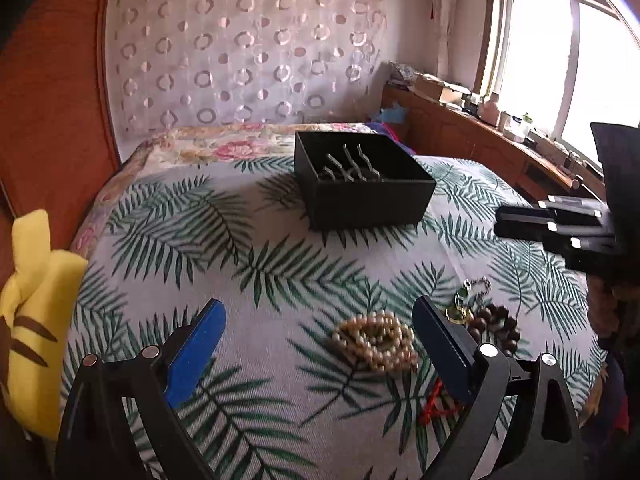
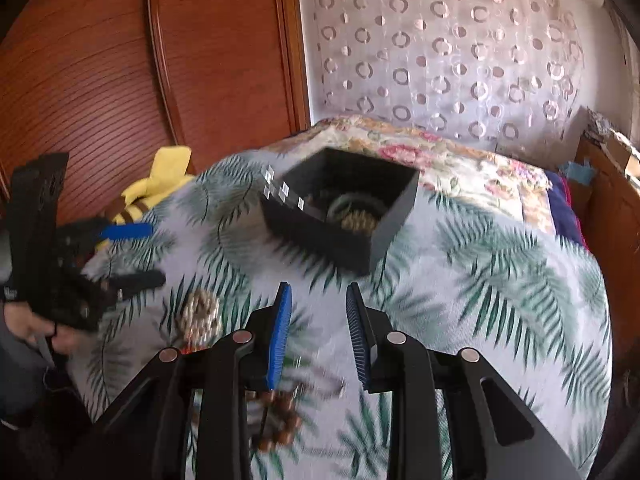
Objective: Organize jewelry
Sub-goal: 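Grasp the red cord bracelet with the left gripper while the right gripper grasps the brown wooden bead bracelet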
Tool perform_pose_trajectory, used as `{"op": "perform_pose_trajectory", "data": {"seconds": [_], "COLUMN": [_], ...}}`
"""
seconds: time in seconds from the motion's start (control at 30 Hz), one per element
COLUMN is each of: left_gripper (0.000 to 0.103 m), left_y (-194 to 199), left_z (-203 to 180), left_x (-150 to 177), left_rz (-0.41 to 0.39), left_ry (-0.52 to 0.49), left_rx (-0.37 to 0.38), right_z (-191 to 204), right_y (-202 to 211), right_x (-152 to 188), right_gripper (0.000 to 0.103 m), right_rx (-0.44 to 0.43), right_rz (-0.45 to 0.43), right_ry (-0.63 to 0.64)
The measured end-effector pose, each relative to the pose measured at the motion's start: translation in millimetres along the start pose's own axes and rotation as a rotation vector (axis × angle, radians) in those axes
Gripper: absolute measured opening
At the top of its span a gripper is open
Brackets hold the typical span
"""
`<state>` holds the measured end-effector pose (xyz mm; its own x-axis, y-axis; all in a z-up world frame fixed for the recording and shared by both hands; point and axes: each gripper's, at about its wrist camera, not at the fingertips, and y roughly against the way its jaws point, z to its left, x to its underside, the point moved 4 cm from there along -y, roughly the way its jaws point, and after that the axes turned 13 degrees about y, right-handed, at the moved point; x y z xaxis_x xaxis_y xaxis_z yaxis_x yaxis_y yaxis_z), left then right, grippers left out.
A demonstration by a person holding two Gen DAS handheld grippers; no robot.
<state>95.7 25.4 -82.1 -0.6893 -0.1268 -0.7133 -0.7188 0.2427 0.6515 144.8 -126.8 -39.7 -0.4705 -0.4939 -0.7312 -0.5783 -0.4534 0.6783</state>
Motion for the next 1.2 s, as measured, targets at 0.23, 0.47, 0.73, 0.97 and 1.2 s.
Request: {"op": "perform_pose_trajectory", "data": {"seconds": [0.23, 0.47, 0.73, 0.97, 1.2], "left_gripper": [0.091, 0.091, 0.091, 0.091, 0.060], "left_y": [4, 4, 2, 0, 0], "left_z": [-2, -16, -27, -38, -58], "left_x": [21, 32, 43, 51, 58], "left_rz": [0.039, 0.061, 0.083, 0.100, 0.122], "left_ry": [0.005, -0.011, -0.026, -0.042, -0.093], "left_rx": [0.011, 0.027, 0.039, 0.052, 0.094], "right_z": [14, 27, 35, 30, 20], "right_y": [4, -2, -14, 0, 20], "right_x": [38, 49, 55, 62, 70], "right_gripper": [0.031, 0.031, 0.029, 0.015, 0.015], "right_rx": [-0.030, -0.066, -0.028, -0.016, 0.018], "right_rz": [0.044, 0.076, 0.127, 0.109, 0.092], "right_ry": [-0.036, -0.042, -0.007, -0.003, -0.022]}}
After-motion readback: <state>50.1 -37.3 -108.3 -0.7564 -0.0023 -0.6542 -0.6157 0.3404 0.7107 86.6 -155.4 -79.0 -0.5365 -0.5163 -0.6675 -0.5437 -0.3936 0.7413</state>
